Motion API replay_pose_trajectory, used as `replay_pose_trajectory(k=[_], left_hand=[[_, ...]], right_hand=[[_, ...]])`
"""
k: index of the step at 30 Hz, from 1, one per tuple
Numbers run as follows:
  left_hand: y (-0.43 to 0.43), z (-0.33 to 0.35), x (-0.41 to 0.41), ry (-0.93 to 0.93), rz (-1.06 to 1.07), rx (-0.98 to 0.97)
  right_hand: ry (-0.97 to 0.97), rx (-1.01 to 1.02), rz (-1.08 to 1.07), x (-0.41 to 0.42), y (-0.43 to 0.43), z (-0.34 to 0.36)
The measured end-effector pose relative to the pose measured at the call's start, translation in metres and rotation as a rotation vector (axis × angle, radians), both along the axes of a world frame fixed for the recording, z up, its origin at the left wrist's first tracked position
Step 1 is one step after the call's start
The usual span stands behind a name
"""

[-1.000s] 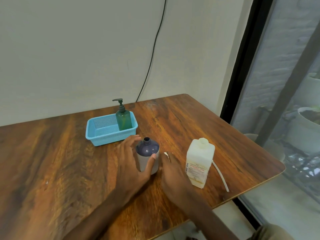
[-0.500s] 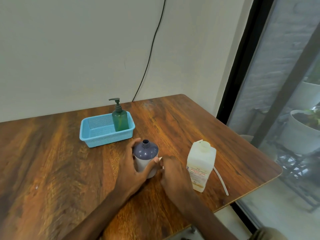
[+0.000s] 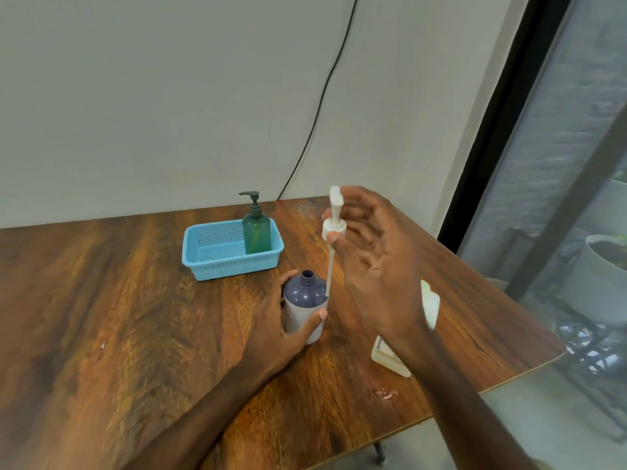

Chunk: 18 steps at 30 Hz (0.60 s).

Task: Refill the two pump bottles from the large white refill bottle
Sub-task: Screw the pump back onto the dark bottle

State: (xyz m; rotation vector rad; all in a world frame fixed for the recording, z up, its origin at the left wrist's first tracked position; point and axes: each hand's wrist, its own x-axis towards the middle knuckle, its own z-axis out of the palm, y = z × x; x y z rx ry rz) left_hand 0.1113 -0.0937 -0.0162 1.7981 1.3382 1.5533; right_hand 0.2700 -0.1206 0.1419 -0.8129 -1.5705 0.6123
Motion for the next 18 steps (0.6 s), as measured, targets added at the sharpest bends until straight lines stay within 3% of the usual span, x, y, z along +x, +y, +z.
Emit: replay_pose_trajectory(k=[11,18], left_hand=[[-0.001,0.002,0.000,0.004,0.008,-0.037],[-0.002,0.004,0.000,0.007,0.013,-0.044]], right_hand=[[0.071,0.100,-0.007,-0.017,0.022,0.003],[0.022,0.004,0.006,-0.023,0.038,-0.032]])
